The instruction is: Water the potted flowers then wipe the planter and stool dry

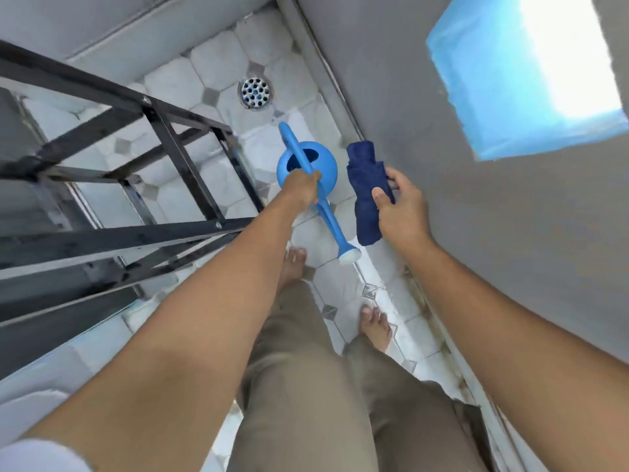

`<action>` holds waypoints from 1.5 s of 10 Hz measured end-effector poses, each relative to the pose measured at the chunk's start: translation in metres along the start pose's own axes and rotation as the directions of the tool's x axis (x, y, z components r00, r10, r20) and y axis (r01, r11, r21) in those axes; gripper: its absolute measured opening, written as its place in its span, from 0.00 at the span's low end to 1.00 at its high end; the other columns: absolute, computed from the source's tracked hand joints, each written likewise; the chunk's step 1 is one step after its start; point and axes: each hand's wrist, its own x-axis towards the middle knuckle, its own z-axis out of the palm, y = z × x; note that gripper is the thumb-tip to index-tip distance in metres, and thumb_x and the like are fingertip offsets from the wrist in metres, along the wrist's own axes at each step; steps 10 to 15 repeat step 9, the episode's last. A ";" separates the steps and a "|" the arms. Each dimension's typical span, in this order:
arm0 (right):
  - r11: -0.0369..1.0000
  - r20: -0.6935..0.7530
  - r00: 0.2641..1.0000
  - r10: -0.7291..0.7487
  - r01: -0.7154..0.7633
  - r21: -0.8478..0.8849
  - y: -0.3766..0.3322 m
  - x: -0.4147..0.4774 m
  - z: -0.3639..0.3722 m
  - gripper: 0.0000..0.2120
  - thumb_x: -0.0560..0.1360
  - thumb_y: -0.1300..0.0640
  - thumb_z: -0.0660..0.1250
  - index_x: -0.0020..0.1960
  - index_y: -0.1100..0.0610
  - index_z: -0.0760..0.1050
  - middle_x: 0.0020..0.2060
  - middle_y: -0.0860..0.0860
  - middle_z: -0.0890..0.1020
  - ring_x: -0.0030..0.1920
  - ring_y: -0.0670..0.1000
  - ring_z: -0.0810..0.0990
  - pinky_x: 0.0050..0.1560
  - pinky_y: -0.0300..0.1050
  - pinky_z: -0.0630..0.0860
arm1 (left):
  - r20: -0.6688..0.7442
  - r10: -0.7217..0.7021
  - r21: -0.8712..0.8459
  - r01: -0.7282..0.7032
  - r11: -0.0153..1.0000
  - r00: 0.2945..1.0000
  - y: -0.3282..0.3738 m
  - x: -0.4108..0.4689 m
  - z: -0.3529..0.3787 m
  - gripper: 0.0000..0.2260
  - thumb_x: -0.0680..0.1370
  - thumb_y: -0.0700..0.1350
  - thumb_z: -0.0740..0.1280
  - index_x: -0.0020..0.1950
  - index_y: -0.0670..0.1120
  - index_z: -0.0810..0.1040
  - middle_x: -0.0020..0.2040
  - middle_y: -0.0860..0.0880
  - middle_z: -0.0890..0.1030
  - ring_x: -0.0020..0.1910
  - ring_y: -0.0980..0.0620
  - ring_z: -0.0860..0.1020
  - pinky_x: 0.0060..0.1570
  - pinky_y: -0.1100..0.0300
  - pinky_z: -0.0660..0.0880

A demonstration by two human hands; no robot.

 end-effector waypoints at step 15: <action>0.974 0.429 0.899 -0.084 0.164 -0.154 -0.005 0.045 0.065 0.35 0.79 0.71 0.56 0.80 0.46 0.55 0.74 0.53 0.67 0.68 0.53 0.73 0.65 0.39 0.68 | -0.310 0.018 0.007 -0.017 1.000 0.951 -0.033 0.004 -0.036 0.23 0.81 0.46 0.60 0.74 0.40 0.64 0.72 0.40 0.71 0.68 0.42 0.71 0.57 0.59 0.67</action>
